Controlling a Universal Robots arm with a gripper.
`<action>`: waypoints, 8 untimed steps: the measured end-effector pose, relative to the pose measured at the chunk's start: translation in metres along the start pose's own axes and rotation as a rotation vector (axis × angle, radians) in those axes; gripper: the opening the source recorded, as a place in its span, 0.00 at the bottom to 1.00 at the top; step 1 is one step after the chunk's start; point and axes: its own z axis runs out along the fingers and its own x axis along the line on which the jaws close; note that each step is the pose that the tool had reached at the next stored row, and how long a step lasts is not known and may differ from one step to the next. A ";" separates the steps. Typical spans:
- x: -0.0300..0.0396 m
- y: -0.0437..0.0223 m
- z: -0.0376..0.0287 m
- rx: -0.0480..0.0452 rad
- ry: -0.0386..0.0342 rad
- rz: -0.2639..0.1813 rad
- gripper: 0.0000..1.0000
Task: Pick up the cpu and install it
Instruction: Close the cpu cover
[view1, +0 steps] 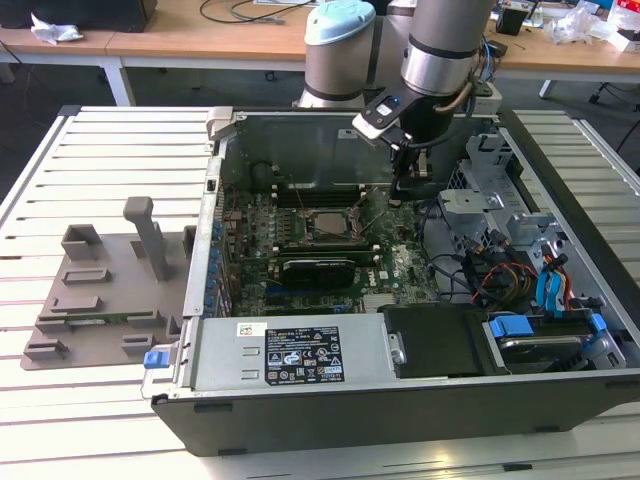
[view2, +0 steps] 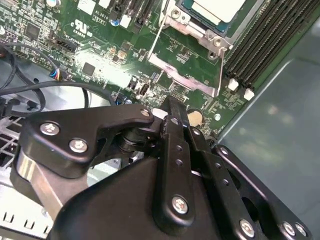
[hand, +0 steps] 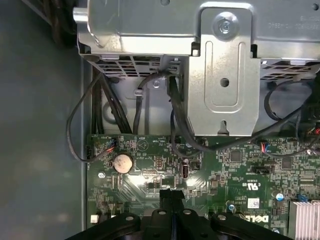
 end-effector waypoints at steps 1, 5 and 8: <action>0.0001 -0.0002 0.0038 -0.0001 -0.0003 -0.002 0.11; 0.0001 -0.0097 0.0041 0.0000 -0.0005 -0.003 0.11; 0.0001 -0.0105 0.0042 -0.0001 -0.0004 -0.003 0.11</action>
